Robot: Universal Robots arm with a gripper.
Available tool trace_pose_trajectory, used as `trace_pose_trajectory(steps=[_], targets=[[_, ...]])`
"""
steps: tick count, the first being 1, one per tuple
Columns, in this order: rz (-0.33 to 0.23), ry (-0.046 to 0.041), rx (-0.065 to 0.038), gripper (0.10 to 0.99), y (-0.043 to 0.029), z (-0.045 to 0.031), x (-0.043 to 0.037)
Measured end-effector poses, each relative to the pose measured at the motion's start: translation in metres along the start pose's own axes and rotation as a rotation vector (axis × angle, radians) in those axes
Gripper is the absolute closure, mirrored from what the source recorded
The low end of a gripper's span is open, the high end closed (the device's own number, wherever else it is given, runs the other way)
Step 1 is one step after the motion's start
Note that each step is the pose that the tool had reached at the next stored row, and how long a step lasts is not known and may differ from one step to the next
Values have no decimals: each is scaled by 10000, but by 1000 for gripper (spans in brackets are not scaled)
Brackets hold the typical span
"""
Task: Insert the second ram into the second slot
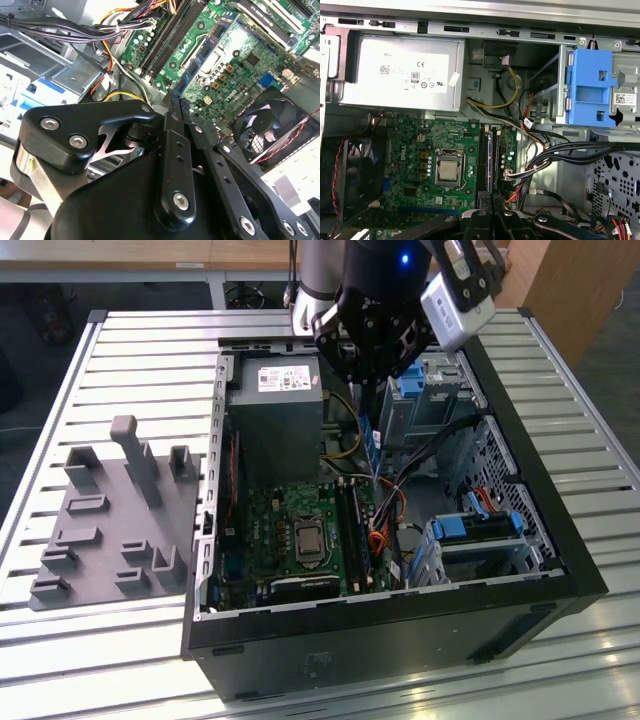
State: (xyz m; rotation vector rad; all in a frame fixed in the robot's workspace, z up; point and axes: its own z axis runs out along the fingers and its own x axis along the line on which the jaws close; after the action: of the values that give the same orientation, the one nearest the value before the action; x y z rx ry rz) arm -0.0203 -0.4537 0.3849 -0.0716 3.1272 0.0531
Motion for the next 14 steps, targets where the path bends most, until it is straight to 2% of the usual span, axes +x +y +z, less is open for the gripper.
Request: trace_pose_trajectory(steps=[14], targets=[[4, 0, 6, 965, -2, 50, 1]])
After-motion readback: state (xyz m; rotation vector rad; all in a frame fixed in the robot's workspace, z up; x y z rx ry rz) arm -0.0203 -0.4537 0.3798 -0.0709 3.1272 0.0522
